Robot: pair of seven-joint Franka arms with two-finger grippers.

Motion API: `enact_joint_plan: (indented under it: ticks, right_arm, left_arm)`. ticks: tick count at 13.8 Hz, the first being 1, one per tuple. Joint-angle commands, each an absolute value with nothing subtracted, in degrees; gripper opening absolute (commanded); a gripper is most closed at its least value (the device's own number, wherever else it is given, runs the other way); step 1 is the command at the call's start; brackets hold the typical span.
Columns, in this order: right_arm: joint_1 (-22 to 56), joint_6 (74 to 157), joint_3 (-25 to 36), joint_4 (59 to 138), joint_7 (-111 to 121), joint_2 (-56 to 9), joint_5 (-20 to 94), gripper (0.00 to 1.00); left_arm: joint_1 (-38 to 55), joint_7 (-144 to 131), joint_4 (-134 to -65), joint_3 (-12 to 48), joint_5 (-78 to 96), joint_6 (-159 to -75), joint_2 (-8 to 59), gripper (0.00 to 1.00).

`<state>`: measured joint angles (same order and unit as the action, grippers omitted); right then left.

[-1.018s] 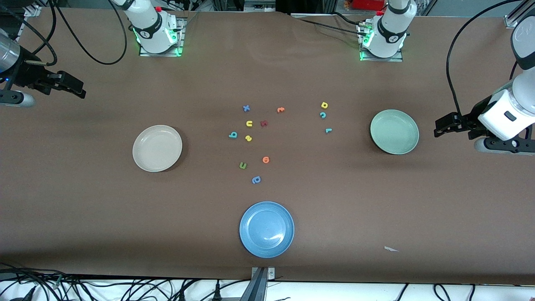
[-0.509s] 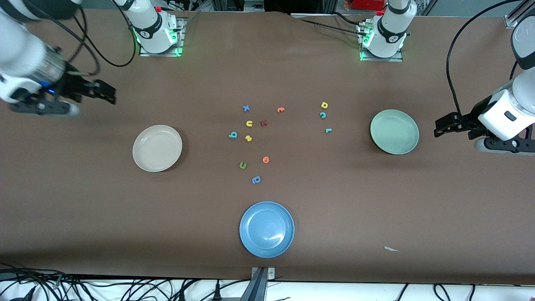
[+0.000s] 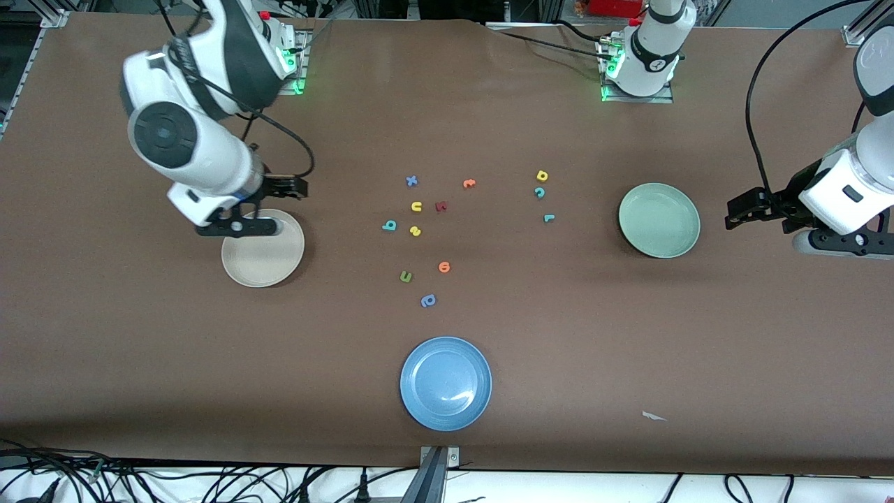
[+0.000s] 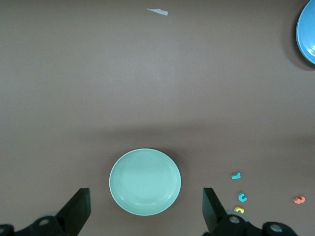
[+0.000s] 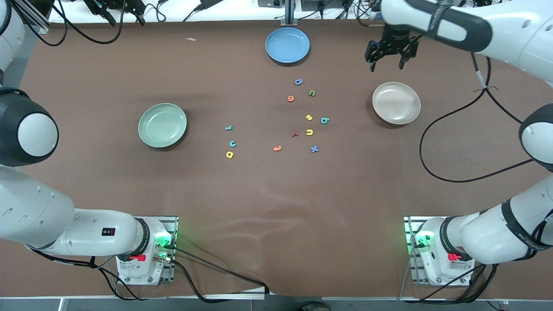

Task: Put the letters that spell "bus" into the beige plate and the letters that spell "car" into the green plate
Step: 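Reach the right gripper toward the cyan letter among the letters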

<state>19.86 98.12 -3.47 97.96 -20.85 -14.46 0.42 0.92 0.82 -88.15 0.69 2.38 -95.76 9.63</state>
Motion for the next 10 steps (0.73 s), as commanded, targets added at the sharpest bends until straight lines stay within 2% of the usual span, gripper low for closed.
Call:
enact_joint_plan:
  ticks: [1, 5, 7, 8, 9, 10]
  right_arm:
    - [20.5, 102.5, -4.0, 102.0, -24.9, -14.0, 1.4, 1.0]
    - [20.6, 116.9, -7.7, 111.1, -34.5, -14.2, 1.1, 0.99]
    - [20.6, 122.0, -7.8, 113.6, -36.2, -15.6, 1.2, 0.87]
    - [21.1, 123.3, -8.5, 113.7, -39.6, -16.5, 1.2, 0.73]
    - [23.1, 125.0, -8.8, 113.6, -43.2, -17.4, 1.1, 0.64]
    - [24.1, 126.7, -8.8, 113.6, -46.0, -18.4, 1.1, 0.64]
  left_arm:
    - [1.1, 1.8, -86.8, 0.6, 2.7, -95.3, 10.1, 1.0]
    - [1.0, 1.8, -86.8, 0.5, 2.7, -95.3, 10.1, 1.0]
    - [1.0, 1.7, -86.8, 0.4, 2.7, -95.2, 10.1, 1.0]
    - [1.1, 1.7, -86.9, 0.5, 2.7, -95.1, 9.9, 1.0]
    - [1.0, 1.8, -86.9, 0.4, 2.8, -94.5, 9.9, 1.0]
    - [0.9, 1.8, -87.0, 0.6, 3.1, -93.8, 9.9, 1.0]
